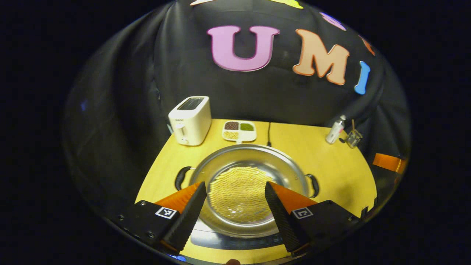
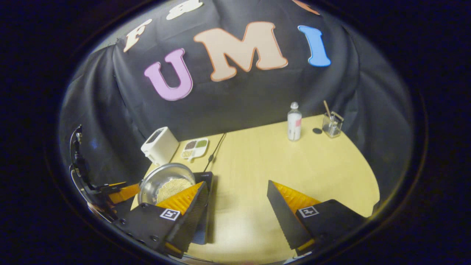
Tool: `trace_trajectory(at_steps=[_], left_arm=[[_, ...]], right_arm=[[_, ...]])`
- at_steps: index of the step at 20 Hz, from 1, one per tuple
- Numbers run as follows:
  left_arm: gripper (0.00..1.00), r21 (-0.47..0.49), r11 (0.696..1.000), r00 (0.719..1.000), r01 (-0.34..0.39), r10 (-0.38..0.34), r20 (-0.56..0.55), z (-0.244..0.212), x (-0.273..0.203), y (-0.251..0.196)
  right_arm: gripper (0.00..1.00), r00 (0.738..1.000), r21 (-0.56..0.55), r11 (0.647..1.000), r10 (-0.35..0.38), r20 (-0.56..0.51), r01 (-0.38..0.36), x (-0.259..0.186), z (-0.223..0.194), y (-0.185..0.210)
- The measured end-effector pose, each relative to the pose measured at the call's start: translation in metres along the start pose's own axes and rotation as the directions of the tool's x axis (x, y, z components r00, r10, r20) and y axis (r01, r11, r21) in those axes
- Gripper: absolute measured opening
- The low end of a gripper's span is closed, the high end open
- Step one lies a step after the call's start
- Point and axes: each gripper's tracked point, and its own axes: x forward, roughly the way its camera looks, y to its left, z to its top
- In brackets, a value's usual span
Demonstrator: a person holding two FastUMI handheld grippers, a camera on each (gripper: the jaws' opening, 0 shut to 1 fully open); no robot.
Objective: First push the handle of the pot to place it horizontally, then grasp the pot with both hands and set it on the induction cooktop.
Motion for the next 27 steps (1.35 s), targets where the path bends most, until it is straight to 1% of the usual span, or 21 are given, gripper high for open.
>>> trace_trajectory(at_steps=[2, 3, 4, 5, 6, 8, 10, 12, 14, 16, 17, 19, 21, 27], left_arm=[[0.98, 0.021, 1.000, 0.997, 0.017, -0.019, 0.079, 0.022, -0.018, -0.043], [0.98, 0.026, 0.999, 0.992, 0.020, -0.023, 0.121, 0.035, -0.028, -0.064], [0.98, 0.041, 0.999, 0.986, 0.011, -0.017, 0.165, 0.045, -0.040, -0.088], [0.97, 0.052, 0.999, 0.978, 0.003, -0.014, 0.210, 0.056, -0.054, -0.110], [0.97, 0.059, 0.998, 0.966, 0.000, -0.015, 0.258, 0.068, -0.068, -0.132], [0.97, 0.070, 0.997, 0.939, -0.011, -0.014, 0.344, 0.087, -0.095, -0.172], [0.96, 0.077, 0.996, 0.909, -0.038, 0.003, 0.417, 0.105, -0.120, -0.202], [0.96, 0.061, 0.997, 0.876, -0.049, 0.014, 0.483, 0.117, -0.142, -0.228], [0.96, 0.034, 0.998, 0.836, -0.061, 0.032, 0.547, 0.129, -0.161, -0.245], [0.96, 0.022, 0.996, 0.811, -0.090, 0.061, 0.582, 0.133, -0.175, -0.254], [0.96, 0.019, 0.995, 0.804, -0.100, 0.070, 0.590, 0.135, -0.181, -0.258], [0.95, 0.014, 0.994, 0.803, -0.105, 0.077, 0.591, 0.131, -0.188, -0.267], [0.96, 0.017, 0.994, 0.806, -0.106, 0.076, 0.587, 0.128, -0.191, -0.273], [0.96, 0.033, 0.994, 0.824, -0.106, 0.069, 0.562, 0.110, -0.201, -0.284]], right_arm=[[0.92, 0.998, -0.052, 0.999, 0.013, 0.066, -0.009, -0.028, 0.025, -0.022], [1.00, 0.995, -0.080, 0.997, 0.023, 0.100, -0.015, -0.045, 0.041, -0.033], [1.00, 0.991, -0.102, 0.995, 0.031, 0.133, -0.017, -0.056, 0.054, -0.043], [0.92, 0.985, -0.118, 0.993, 0.037, 0.166, -0.017, -0.070, 0.069, -0.054], [0.92, 0.979, -0.132, 0.991, 0.050, 0.200, -0.023, -0.083, 0.084, -0.062], [0.92, 0.957, -0.156, 0.987, 0.089, 0.278, -0.046, -0.109, 0.114, -0.074], [0.92, 0.934, -0.179, 0.981, 0.126, 0.333, -0.068, -0.136, 0.137, -0.085], [0.93, 0.911, -0.204, 0.977, 0.142, 0.387, -0.065, -0.165, 0.157, -0.102], [0.93, 0.888, -0.228, 0.972, 0.152, 0.434, -0.054, -0.188, 0.175, -0.119], [0.93, 0.872, -0.248, 0.968, 0.152, 0.465, -0.037, -0.207, 0.185, -0.133], [0.93, 0.865, -0.258, 0.966, 0.152, 0.479, -0.027, -0.218, 0.189, -0.138], [0.93, 0.851, -0.265, 0.964, 0.138, 0.506, 0.001, -0.235, 0.197, -0.151], [0.93, 0.848, -0.265, 0.964, 0.120, 0.517, 0.025, -0.245, 0.197, -0.164], [0.93, 0.863, -0.241, 0.969, 0.078, 0.499, 0.052, -0.257, 0.182, -0.193]])
